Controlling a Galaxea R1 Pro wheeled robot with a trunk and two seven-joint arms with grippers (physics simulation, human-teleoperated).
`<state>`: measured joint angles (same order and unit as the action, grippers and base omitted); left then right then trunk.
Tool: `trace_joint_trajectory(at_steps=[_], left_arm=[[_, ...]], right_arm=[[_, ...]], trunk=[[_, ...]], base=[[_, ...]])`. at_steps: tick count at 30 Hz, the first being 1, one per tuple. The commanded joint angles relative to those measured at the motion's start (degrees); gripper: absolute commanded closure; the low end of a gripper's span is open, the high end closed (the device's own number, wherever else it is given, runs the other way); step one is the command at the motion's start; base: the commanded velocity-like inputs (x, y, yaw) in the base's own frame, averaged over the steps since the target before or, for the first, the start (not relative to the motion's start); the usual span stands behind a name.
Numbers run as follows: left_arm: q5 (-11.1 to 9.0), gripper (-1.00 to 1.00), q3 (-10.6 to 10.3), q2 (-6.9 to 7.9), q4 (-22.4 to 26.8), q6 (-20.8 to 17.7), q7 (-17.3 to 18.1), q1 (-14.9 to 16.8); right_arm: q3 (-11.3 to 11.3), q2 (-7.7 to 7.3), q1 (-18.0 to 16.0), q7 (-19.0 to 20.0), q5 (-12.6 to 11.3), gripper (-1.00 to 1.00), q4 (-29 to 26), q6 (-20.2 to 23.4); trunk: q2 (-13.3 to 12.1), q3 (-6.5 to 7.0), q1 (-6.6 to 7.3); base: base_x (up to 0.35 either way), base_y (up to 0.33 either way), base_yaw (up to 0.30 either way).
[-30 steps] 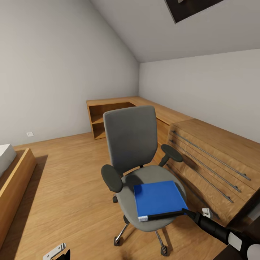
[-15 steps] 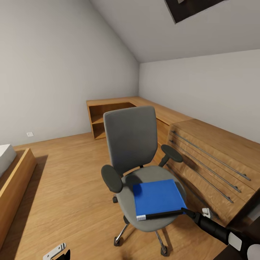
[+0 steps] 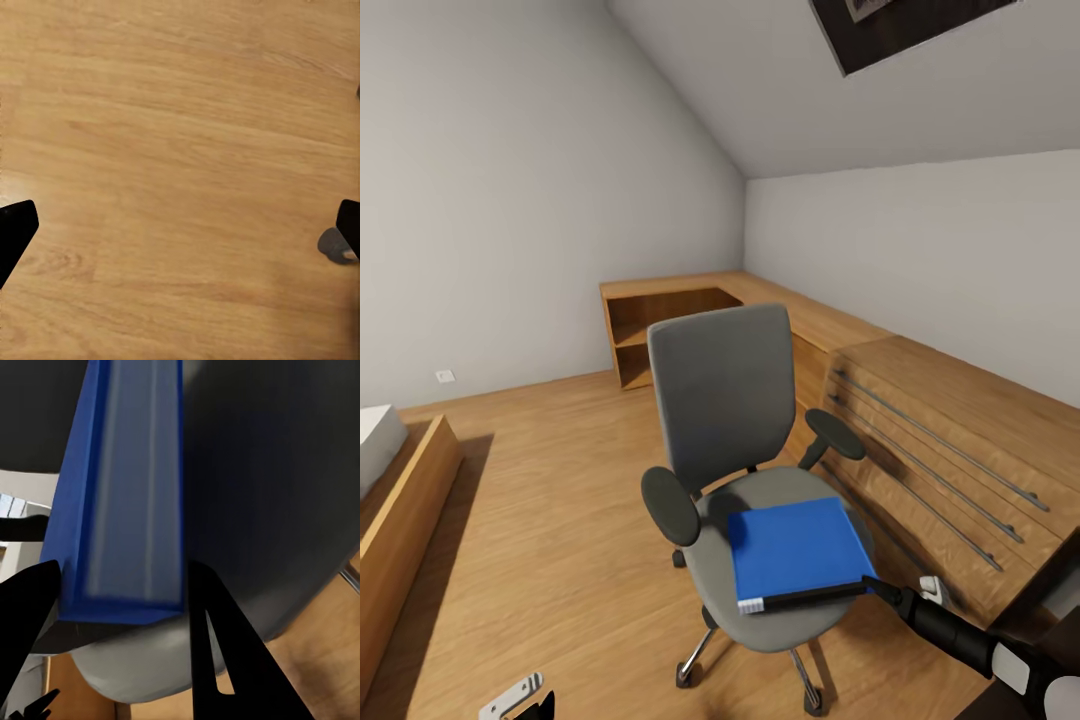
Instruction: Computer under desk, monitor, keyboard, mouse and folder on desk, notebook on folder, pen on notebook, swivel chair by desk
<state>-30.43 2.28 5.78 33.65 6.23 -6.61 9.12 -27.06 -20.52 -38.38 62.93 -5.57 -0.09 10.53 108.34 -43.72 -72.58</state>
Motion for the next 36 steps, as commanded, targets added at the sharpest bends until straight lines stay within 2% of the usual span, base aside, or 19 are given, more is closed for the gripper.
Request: trace_joint_trajectory(at_steps=[1,12,18,25,31,36], left_arm=[[-0.6,-1.0,-0.2,0.02,0.0,0.2,-0.2,0.0],[-0.7,-1.0,-0.2,-0.02,-0.2,0.2,-0.2,0.0],[-0.3,-1.0,-0.4,-1.9,-0.8,0.2,-0.1,0.0],[-0.4,-1.0,-0.3,-1.8,-3.2,0.4,-0.1,0.0],[-0.3,-1.0,-0.4,-1.67,-7.7,4.4,-0.1,0.0],[-0.2,-1.0,-0.2,-1.58,-9.1,6.4,-0.1,0.0]], right_arm=[[0.3,0.0,0.0,0.1,-0.6,1.0,0.0,0.6],[0.3,0.21,0.0,0.1,-0.6,1.0,0.0,0.6],[0.3,0.12,0.0,0.1,-0.6,1.0,0.0,0.8],[0.3,0.19,0.0,0.2,-0.7,1.0,0.0,0.8],[0.3,0.41,0.0,0.1,-0.6,1.0,0.0,0.6],[0.3,0.38,0.0,0.0,-0.7,1.0,0.0,0.5]], trunk=[[-0.4,0.13,0.23],[-4.8,2.11,2.65],[-7.2,3.18,3.97],[-10.0,4.5,5.51],[-12.4,5.65,6.82],[-14.4,6.55,7.92]], base=[[0.0,0.0,0.0],[0.0,0.0,0.0],[0.0,0.0,0.0],[0.0,0.0,-0.069],[0.0,0.0,-0.119],[0.0,0.0,-0.015]])
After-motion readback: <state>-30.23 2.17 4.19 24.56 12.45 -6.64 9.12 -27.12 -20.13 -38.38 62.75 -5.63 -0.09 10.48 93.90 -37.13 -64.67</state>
